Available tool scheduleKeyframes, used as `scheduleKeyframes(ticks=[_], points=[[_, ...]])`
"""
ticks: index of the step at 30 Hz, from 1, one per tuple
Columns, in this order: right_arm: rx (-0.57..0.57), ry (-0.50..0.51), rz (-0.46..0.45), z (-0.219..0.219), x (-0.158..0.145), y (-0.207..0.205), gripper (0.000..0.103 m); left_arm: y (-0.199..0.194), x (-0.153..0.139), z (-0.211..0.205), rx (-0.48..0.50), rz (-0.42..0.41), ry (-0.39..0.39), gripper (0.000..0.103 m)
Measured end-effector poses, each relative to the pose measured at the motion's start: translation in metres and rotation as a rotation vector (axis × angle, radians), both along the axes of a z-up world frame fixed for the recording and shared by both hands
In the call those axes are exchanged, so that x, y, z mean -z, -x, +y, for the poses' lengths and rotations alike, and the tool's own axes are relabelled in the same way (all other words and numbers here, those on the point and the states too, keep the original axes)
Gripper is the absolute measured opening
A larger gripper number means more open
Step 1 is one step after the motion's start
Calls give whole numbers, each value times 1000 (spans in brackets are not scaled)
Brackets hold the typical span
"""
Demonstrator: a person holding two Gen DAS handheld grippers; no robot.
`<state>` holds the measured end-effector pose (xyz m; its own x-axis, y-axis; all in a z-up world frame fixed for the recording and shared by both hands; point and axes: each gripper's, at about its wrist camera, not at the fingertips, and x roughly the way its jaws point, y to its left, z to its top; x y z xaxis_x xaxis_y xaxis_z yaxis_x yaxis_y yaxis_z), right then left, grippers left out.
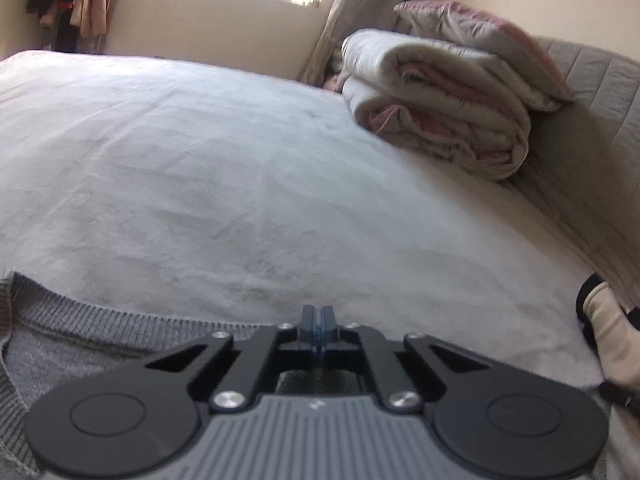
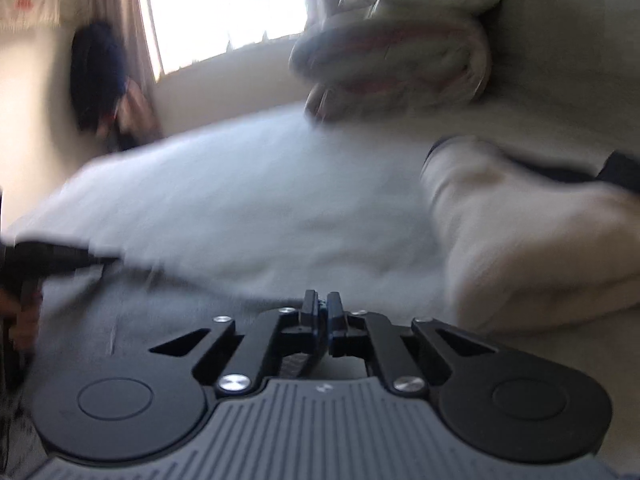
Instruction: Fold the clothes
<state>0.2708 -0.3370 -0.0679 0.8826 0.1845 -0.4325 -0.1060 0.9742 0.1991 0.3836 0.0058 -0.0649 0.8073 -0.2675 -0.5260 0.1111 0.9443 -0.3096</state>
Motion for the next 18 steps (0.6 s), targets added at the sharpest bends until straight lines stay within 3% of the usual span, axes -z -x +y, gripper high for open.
scheduleKeyframes(ticks=[2, 9, 11, 12, 14, 18], points=[[28, -8, -60, -6, -4, 3, 3, 6, -3, 1, -41, -67, 11, 1], [27, 24, 39, -7, 10, -13, 3, -11, 6, -7, -101, 8, -17, 2], [23, 29, 53, -6, 10, -14, 8, -8, 4, -7, -121, 12, -25, 4], [22, 32, 57, -5, 10, -14, 14, -5, 2, -7, -134, 6, -33, 7], [21, 36, 63, -4, 9, -15, 18, 4, -2, -7, -142, -7, -34, 34], [-3, 7, 29, -6, 1, -9, 38, 30, -13, -1, -174, -35, -35, 46]])
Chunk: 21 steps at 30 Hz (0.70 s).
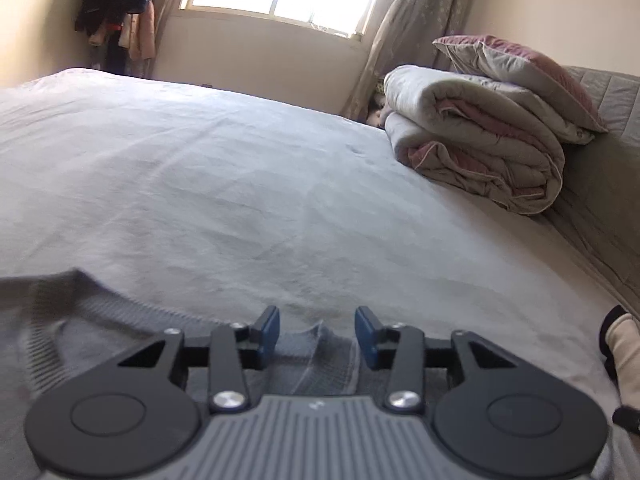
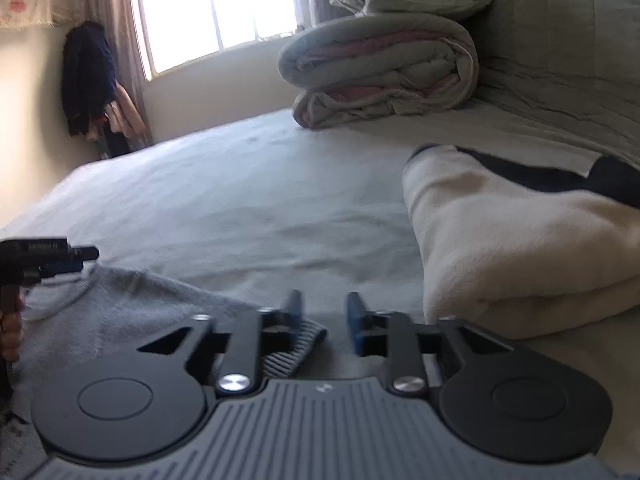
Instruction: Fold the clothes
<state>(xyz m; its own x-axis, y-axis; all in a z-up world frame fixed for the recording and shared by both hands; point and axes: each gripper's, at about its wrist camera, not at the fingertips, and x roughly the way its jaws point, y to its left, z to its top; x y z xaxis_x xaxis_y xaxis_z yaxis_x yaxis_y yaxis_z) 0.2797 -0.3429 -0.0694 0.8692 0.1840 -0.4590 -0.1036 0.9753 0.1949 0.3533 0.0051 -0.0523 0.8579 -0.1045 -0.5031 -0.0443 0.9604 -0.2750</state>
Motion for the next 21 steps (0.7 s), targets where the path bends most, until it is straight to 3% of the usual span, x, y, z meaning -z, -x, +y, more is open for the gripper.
scheduleKeyframes(ticks=[7, 15, 19, 21], points=[[-211, 4, -46, 25, -7, 10, 38, 63, -12, 29, -32, -9, -5, 60], [-394, 125, 34, 51, 9, 10, 39, 131, -19, 79, -108, -20, -82, 68], [-501, 199, 52, 47, 16, 23, 54, 148, -5, 102, -170, -13, -132, 69], [-538, 203, 55, 40, 17, 29, 61, 156, 4, 115, -205, -10, -101, 70]])
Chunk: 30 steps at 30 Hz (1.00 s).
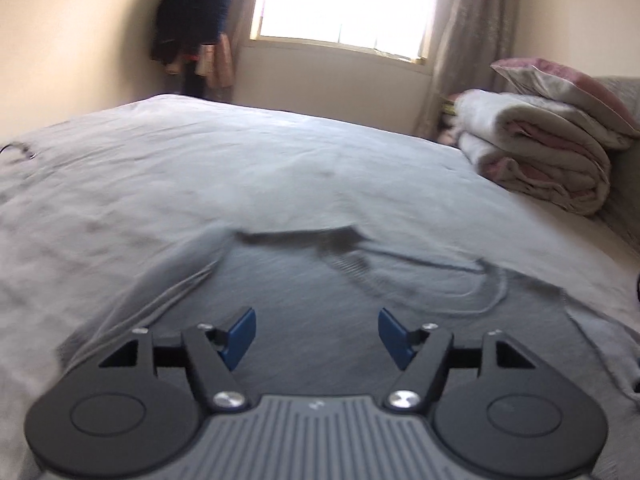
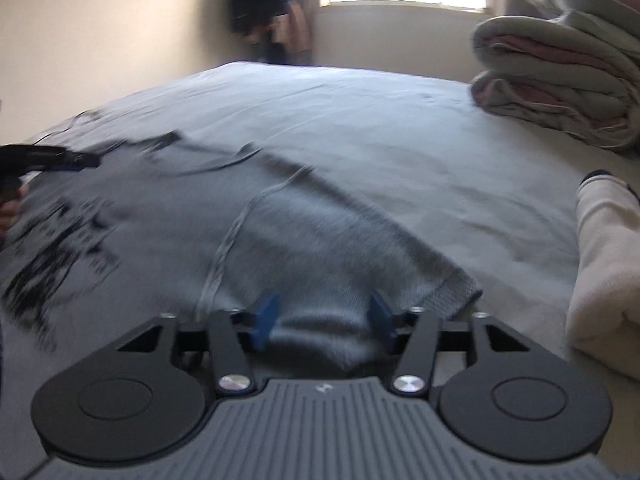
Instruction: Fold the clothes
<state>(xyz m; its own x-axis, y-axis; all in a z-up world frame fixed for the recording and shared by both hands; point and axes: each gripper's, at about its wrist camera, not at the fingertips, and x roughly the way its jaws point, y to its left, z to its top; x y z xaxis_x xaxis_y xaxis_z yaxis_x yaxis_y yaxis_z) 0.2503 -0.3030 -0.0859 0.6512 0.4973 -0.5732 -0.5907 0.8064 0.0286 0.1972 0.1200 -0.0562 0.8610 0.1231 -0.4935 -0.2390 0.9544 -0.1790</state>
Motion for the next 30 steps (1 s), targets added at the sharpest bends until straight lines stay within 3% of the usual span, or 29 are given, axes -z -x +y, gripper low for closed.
scheduleKeyframes(ticks=[5, 13, 17, 23, 27, 30], points=[[-22, -17, 15, -14, -3, 7, 62, 10, 13, 30, -61, -48, 187, 71], [66, -103, 21, -7, -18, -4, 65, 9, 16, 27, -41, -51, 183, 77], [131, -84, 25, 21, -26, -4, 66, 11, 19, 34, -9, -68, 231, 80], [132, -96, 88, 73, -58, -8, 66, 12, 12, 37, -1, -68, 260, 79], [87, -164, 122, 121, -91, -18, 66, 16, -6, 54, -11, -19, 366, 79], [45, -163, 120, 164, -107, -22, 66, 26, -28, 73, -47, 3, 360, 79]])
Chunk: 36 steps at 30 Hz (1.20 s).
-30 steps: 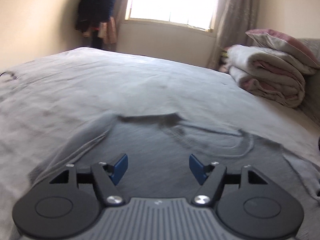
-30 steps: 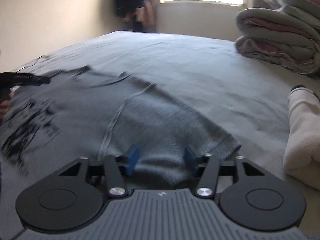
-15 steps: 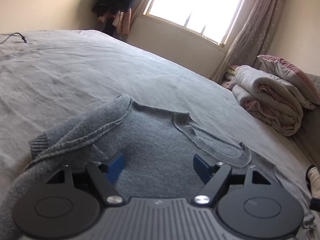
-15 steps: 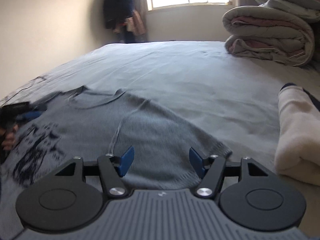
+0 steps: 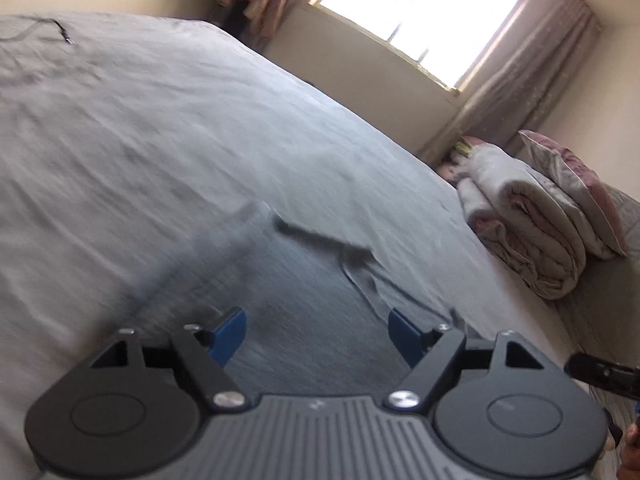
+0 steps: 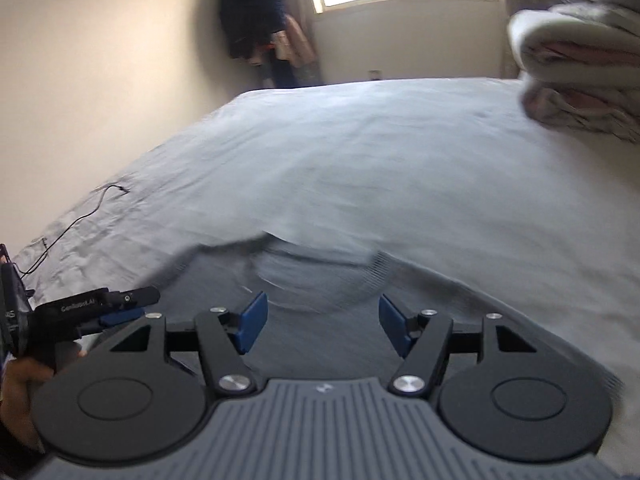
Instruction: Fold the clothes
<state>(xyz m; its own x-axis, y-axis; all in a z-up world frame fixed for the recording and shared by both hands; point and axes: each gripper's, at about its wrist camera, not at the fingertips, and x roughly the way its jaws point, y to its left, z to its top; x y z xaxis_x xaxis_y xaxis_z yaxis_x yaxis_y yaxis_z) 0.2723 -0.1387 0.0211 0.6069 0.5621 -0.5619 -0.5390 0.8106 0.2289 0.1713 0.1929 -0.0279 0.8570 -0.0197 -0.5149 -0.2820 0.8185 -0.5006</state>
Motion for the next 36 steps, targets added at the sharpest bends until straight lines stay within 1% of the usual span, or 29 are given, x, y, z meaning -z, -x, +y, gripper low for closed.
scheduleKeyframes(ticks=[2, 4, 6, 7, 8, 9, 10, 14, 16, 19, 22, 23, 24, 26, 28, 29, 31, 33, 36], points=[[-33, 4, -13, 28, -6, 0, 66, 10, -13, 14, -37, 6, -42, 79], [-68, -26, -12, 56, -7, 0, 66, 20, -19, 27, -103, 13, -115, 79], [-81, -67, 16, 80, -4, -3, 65, 22, -16, 35, -160, 46, -203, 78], [-87, -87, 30, 92, -2, -4, 64, 21, -13, 39, -185, 69, -243, 75], [-94, -108, 43, 104, 0, -6, 62, 21, -8, 44, -191, 90, -236, 70], [-98, -124, 55, 116, 2, -7, 61, 20, -3, 49, -198, 110, -230, 67], [-91, -120, 54, 127, 6, -8, 60, 19, 1, 55, -203, 129, -223, 64], [-54, -78, 46, 163, 26, -11, 59, 19, 15, 72, -145, 144, -117, 55], [-30, -73, 66, 170, 42, -12, 59, 22, 19, 77, -114, 140, -70, 55], [-24, -93, 101, 175, 65, -13, 59, 22, 22, 79, -78, 130, -33, 54], [-30, -122, 138, 174, 88, -17, 59, 17, 24, 71, -24, 134, -34, 39], [-33, -120, 141, 176, 89, -17, 58, 16, 24, 68, -11, 139, -44, 33], [-36, -118, 144, 177, 90, -18, 57, 15, 24, 64, -2, 146, -55, 30], [-43, -115, 136, 176, 90, -18, 57, 11, 27, 61, -11, 165, -72, 13], [-52, -113, 117, 172, 88, -17, 57, 10, 26, 58, -27, 172, -82, 7], [-53, -113, 110, 170, 87, -17, 57, 9, 25, 56, -35, 175, -89, 6], [-36, -119, 115, 166, 90, -21, 57, 6, 17, 49, -51, 183, -148, 6], [-34, -164, 143, 160, 92, -26, 57, 0, 8, 44, -68, 193, -205, 6], [-34, -197, 163, 155, 94, -29, 57, -10, -10, 43, -92, 218, -333, 5]])
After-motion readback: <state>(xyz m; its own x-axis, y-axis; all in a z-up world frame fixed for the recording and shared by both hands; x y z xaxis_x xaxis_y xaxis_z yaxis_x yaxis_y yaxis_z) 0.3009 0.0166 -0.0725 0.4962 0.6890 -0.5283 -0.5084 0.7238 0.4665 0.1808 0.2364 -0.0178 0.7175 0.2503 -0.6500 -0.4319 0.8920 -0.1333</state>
